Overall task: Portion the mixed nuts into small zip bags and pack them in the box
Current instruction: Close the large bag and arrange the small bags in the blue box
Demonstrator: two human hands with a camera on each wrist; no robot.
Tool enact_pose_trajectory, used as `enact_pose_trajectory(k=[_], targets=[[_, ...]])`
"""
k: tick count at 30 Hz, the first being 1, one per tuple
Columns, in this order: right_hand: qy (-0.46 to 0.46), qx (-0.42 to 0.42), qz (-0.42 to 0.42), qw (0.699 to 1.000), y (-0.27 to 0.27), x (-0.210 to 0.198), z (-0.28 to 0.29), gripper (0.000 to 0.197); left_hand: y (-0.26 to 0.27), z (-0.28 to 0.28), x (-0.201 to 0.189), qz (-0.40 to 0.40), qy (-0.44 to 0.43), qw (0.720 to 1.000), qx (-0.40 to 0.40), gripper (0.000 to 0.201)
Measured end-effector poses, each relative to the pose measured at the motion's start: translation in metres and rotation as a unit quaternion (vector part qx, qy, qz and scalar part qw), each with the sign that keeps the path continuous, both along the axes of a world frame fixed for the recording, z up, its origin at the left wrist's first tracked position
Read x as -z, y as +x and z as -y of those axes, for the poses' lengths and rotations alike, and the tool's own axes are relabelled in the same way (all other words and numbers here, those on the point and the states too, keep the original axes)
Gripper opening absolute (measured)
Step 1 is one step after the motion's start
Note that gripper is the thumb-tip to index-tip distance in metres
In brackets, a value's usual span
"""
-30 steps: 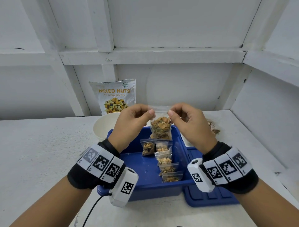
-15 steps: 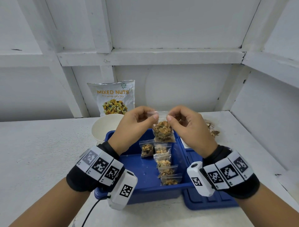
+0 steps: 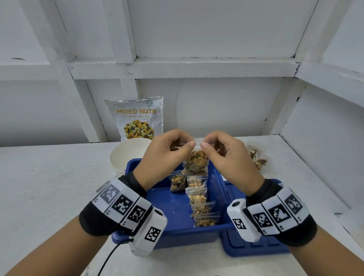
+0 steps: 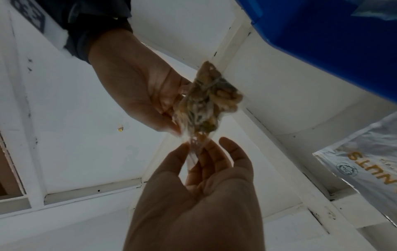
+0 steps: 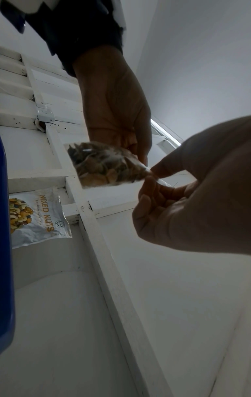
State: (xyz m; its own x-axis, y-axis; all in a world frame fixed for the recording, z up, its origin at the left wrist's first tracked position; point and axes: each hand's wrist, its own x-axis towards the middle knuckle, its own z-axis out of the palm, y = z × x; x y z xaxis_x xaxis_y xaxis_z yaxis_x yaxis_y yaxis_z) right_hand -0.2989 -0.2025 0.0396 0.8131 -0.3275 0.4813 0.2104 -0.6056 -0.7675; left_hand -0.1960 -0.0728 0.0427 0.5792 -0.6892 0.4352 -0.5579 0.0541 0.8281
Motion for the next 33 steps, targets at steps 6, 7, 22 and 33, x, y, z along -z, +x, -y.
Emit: enact_pose_trajectory(k=[6, 7, 22, 33], targets=[[-0.023, 0.005, -0.004, 1.000, -0.001, 0.001, -0.001, 0.011, 0.007, 0.000, -0.006, 0.040, 0.059, 0.997, 0.029, 0.011], [-0.025, 0.005, -0.005, 1.000, -0.001, 0.001, -0.001, 0.009, 0.008, 0.001, -0.007, 0.054, 0.066, 0.996, 0.032, 0.011], [-0.001, 0.026, -0.111, 0.993, -0.005, 0.005, 0.046, 0.007, 0.034, 0.019, -0.015, 0.149, 0.263, 0.951, 0.068, 0.006], [-0.055, 0.171, -0.328, 0.927, 0.018, 0.102, 0.165, 0.034, 0.064, 0.049, 0.031, 0.089, 0.589, 0.786, 0.164, 0.004]])
